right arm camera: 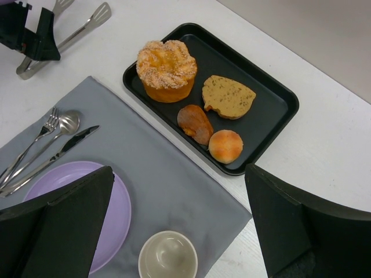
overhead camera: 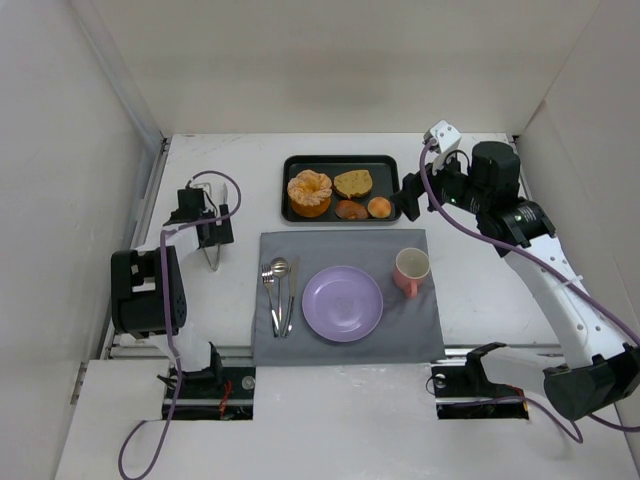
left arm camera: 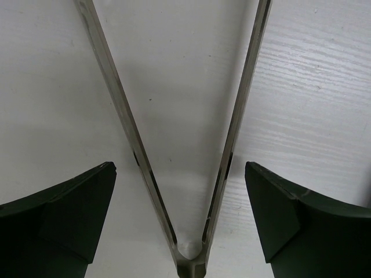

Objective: Place the bread

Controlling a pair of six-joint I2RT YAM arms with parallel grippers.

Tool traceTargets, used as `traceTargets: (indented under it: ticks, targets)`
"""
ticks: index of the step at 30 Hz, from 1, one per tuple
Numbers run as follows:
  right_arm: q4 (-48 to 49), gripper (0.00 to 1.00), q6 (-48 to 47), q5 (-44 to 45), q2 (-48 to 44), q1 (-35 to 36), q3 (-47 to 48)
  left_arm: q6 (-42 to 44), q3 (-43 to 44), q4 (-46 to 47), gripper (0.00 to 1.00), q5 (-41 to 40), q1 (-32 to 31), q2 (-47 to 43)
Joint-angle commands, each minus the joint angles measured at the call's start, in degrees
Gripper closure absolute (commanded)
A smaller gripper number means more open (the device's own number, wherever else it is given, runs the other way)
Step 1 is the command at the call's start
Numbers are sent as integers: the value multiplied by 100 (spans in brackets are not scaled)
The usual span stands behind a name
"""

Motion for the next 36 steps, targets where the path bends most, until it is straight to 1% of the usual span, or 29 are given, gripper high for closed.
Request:
traceTargets:
  ticks: [1,9,12,17,20,27,32,36]
  targets:
    - [286,0,-90,-105,-126,-4,18,98,247,82,8,59,28,41]
    - [286,0,-90,-105,-126,-4,18,98,247,81,12,59,28,94]
    - [286,0,-90,-105,-126,-4,18,98,247,81,12,59,28,146]
    - [286,0,-90,-105,-179,-4,18,98,247,81,17,112,28,199]
    - [286,0,-90,-52,-179,-4,18,98,300,81,18,165,28,199]
    - [286,0,-90,-52,-179,-4,18,98,300,29,21,279,81,305]
    - [286,0,-90,-52,-232,-4,18,98,300,29,21,279,81,358]
    - [286,0,-90,-52,-232,-4,18,98,300,-24,24,402,81,410]
